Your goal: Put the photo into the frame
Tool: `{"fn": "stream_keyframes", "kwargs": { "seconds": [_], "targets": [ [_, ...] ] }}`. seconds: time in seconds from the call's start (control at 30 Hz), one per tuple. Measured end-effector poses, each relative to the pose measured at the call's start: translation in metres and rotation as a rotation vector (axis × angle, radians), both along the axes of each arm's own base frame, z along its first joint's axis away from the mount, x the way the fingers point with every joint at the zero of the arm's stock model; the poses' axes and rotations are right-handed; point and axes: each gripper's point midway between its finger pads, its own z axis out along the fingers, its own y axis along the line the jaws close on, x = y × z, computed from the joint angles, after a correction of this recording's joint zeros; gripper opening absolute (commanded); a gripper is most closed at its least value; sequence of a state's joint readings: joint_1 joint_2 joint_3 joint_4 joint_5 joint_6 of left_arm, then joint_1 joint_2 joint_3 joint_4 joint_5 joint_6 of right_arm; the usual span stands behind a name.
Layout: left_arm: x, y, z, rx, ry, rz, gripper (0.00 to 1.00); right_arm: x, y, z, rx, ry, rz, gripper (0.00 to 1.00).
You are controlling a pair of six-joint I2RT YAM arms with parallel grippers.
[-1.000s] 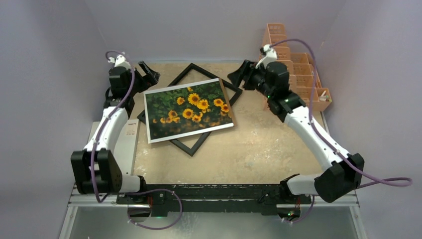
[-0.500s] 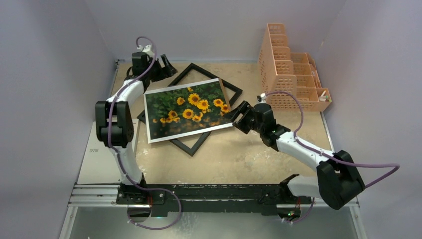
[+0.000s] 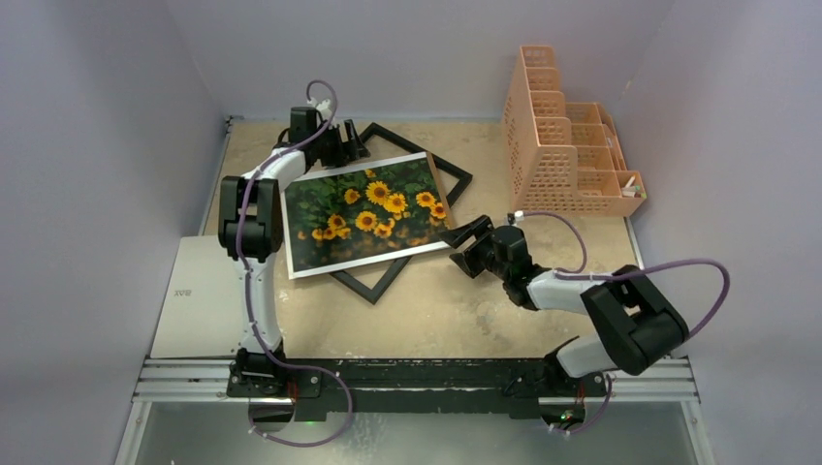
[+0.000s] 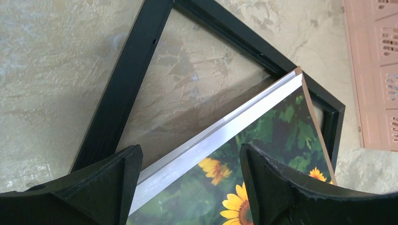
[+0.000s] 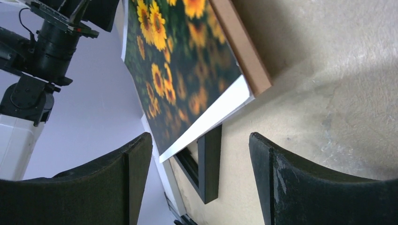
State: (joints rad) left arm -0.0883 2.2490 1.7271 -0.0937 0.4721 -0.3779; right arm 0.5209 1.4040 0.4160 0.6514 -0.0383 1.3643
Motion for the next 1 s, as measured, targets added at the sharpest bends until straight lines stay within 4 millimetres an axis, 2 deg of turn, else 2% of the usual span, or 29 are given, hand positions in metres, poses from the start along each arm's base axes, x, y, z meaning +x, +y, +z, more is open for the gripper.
{"fn": "stream_keyframes", "kwargs": {
  "seconds": [0.17,0.4,0.67,0.8,1.0],
  "targets": [
    [-0.004,0.001,-0.012,0.017,0.029,-0.015,0.79,-0.002,0.006,-0.018,0.03,0.031,-0.005,0.77],
    [0.01,-0.003,-0.004,0.019,-0.017,-0.046,0.79,0.003,0.011,-0.039,0.073,0.028,-0.011,0.74],
    [0.007,-0.014,-0.03,-0.015,0.027,-0.112,0.79,0.015,0.024,-0.041,0.182,-0.029,-0.006,0.7],
    [0.008,-0.016,-0.031,-0.015,0.024,-0.125,0.79,0.019,0.027,-0.041,0.228,-0.047,-0.014,0.68],
    [0.005,-0.017,-0.032,-0.01,0.027,-0.138,0.79,0.028,0.033,-0.039,0.245,-0.077,-0.009,0.6]
  ]
}}
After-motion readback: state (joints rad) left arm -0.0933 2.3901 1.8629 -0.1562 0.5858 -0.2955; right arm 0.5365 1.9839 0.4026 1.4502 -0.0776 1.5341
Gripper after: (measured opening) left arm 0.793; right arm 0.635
